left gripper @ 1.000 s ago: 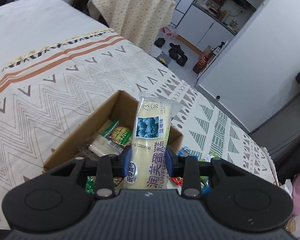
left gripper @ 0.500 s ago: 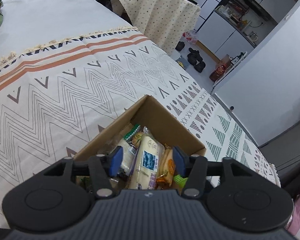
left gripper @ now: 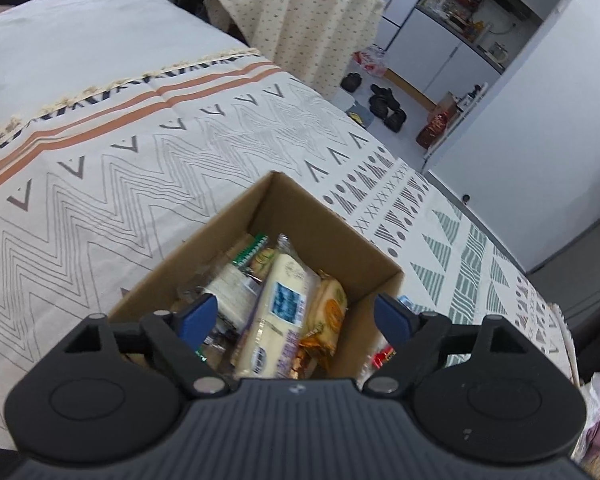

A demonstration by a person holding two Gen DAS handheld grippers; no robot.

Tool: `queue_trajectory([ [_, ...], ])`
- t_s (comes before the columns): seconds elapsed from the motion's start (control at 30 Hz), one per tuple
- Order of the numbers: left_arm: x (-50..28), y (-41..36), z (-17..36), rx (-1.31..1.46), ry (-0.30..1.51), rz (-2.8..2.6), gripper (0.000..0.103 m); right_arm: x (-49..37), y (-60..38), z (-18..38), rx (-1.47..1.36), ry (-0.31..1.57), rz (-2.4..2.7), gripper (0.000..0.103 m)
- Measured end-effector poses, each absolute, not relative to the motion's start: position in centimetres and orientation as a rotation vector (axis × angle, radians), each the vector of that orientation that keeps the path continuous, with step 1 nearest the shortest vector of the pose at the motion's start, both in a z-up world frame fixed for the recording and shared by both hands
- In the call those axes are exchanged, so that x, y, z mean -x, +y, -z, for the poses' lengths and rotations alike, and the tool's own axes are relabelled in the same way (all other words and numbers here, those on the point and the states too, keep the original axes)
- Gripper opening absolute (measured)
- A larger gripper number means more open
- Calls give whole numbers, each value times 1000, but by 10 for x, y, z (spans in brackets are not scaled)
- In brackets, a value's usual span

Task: Organize snacks
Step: 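Open both grippers to drop the cake packet and candy into the box, then move both grippers toward the blue wrapper and red candy bar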

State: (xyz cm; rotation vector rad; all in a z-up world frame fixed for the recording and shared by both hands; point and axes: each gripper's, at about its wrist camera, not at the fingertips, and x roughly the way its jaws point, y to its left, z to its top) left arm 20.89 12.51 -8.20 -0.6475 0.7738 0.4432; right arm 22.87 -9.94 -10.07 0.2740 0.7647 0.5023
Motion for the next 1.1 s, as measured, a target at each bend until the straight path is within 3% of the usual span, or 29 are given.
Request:
queue_trajectory([
  [0.67,-241,35,68,371,761,-219,86,-234,-181,116,-324,745,-419,54],
  [1.1,-264,-9,86,271,818,-173,85,-258,-225,133,-333,718,-420,64],
])
